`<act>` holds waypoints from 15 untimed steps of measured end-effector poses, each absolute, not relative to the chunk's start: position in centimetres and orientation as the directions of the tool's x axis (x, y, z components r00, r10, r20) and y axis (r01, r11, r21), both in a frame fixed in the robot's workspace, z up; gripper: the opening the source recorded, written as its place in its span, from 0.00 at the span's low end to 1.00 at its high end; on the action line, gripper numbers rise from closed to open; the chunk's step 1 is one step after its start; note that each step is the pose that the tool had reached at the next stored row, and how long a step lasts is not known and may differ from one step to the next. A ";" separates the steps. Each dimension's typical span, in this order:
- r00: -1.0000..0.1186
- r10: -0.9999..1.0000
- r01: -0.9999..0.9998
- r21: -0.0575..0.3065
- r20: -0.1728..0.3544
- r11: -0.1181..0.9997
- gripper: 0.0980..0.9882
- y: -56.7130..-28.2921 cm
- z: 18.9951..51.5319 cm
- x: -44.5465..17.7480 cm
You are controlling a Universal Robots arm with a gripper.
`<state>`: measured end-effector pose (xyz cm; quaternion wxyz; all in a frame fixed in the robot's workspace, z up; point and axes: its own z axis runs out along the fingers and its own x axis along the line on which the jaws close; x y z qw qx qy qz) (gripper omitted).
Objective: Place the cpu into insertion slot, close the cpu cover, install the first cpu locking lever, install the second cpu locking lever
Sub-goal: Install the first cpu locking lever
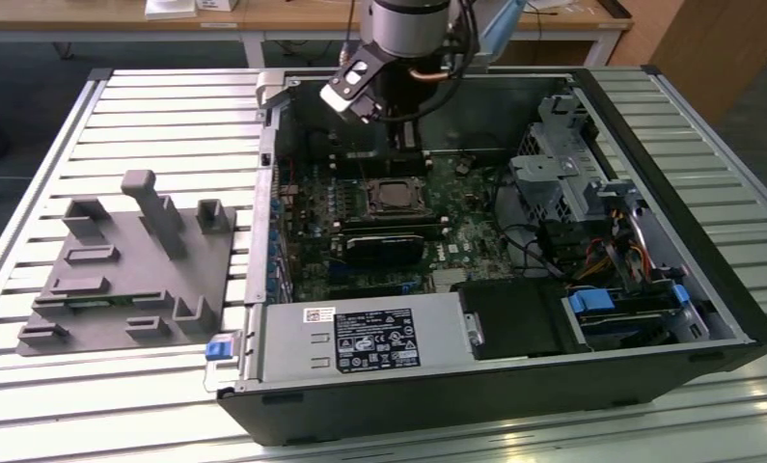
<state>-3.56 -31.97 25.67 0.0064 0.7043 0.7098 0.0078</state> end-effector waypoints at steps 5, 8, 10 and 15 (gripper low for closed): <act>-0.008 1.000 1.000 0.020 0.002 0.008 0.01 -32.0 27.9 -3.6; -0.021 1.000 1.000 0.020 0.002 0.021 0.01 -31.9 28.1 -3.6; -0.056 0.998 0.998 0.020 0.002 0.056 0.01 -31.9 28.1 -3.6; -0.131 0.991 0.991 0.020 0.001 0.131 0.01 -32.0 28.1 -3.6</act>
